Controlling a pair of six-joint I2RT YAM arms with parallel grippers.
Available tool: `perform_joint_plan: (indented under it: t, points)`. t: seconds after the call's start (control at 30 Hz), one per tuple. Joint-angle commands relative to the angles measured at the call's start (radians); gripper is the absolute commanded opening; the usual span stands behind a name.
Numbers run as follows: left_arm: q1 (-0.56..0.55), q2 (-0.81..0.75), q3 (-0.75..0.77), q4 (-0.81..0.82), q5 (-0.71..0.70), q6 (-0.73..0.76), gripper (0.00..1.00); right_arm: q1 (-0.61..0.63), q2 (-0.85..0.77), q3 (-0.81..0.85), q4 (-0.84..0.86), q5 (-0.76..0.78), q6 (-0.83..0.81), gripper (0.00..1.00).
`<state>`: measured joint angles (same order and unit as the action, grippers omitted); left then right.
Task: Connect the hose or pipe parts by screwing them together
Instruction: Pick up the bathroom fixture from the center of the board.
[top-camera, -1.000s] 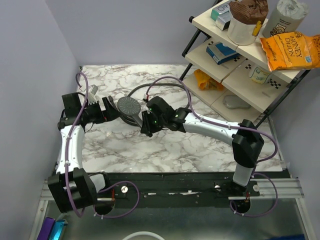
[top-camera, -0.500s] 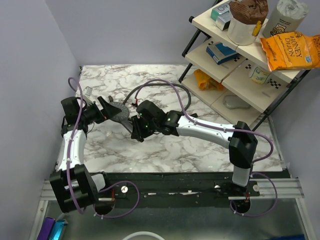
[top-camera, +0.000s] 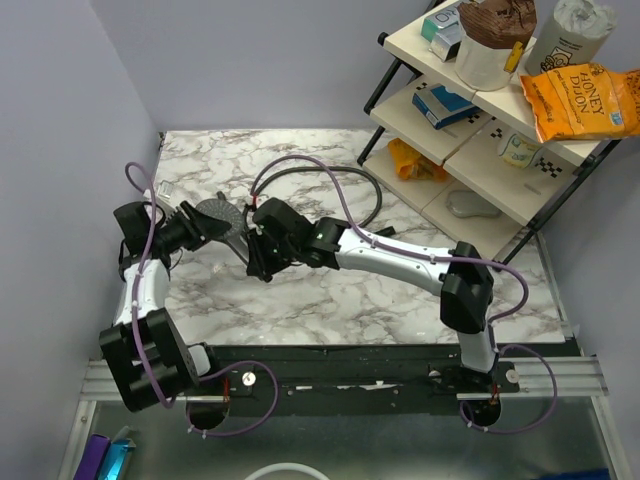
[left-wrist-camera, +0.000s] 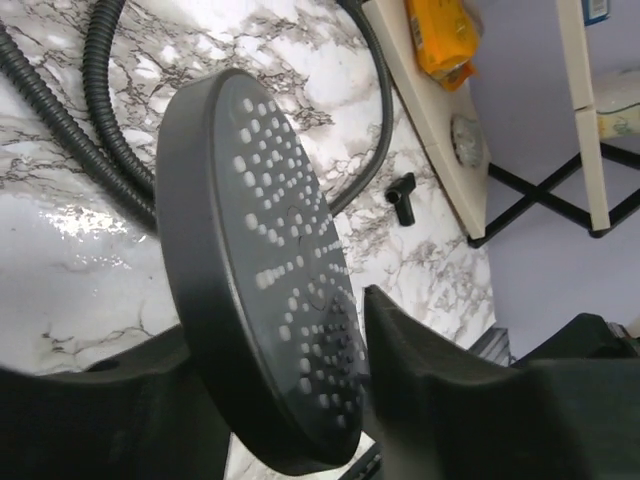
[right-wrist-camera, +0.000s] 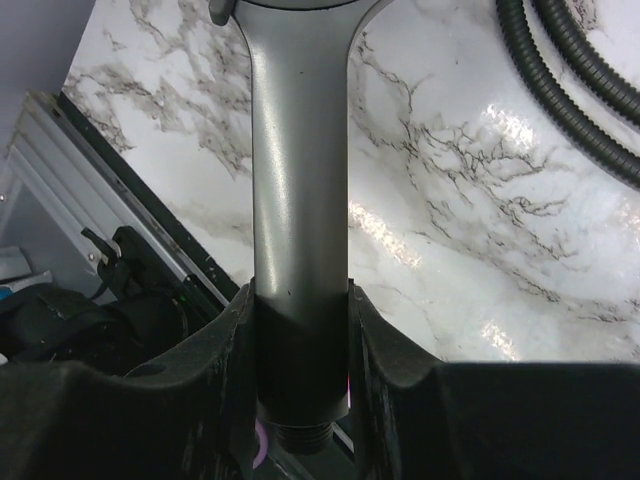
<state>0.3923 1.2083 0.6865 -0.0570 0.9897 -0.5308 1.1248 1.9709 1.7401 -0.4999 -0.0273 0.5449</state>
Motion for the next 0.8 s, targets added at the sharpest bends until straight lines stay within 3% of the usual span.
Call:
perform_joint_plan:
  t: [0.0,0.03,0.1,0.17,0.2,0.3,0.33,0.47,0.53,0.67,0.77]
  points:
    - [0.062,0.054,-0.022,0.124,0.147,-0.052,0.36,0.020,0.034,0.067,-0.003,0.024,-0.025,0.01]
    - [0.072,0.066,-0.024,0.144,0.162,-0.054,0.30,0.023,0.037,0.071,-0.003,0.024,-0.026,0.01]
    - [0.095,0.098,-0.025,0.149,0.182,-0.049,0.05,0.021,0.049,0.084,-0.003,0.014,-0.036,0.01]
    - [0.105,0.112,-0.030,0.155,0.208,-0.041,0.00,0.023,0.059,0.096,-0.002,0.012,-0.045,0.09]
    - [0.123,0.123,-0.034,0.158,0.216,-0.038,0.00,0.024,0.054,0.093,-0.003,0.023,-0.054,0.34]
    - [0.155,0.137,-0.038,0.190,0.237,-0.054,0.00,0.021,-0.004,0.023,0.000,0.163,-0.094,0.78]
    - [0.184,0.138,-0.035,0.189,0.244,-0.049,0.00,0.009,-0.029,-0.014,0.014,0.199,-0.111,0.84]
    - [0.267,0.157,-0.016,0.186,0.274,-0.051,0.00,-0.081,-0.171,-0.282,0.124,0.204,-0.169,0.87]
    - [0.289,0.184,-0.004,0.187,0.290,-0.055,0.00,-0.127,-0.188,-0.332,0.147,0.179,-0.206,0.88]
    - [0.304,0.230,-0.002,0.186,0.343,-0.048,0.00,-0.143,-0.097,-0.228,0.040,0.208,-0.305,0.87]
    - [0.306,0.232,-0.018,0.180,0.366,-0.028,0.00,-0.142,0.026,-0.090,-0.049,0.237,-0.374,0.81]
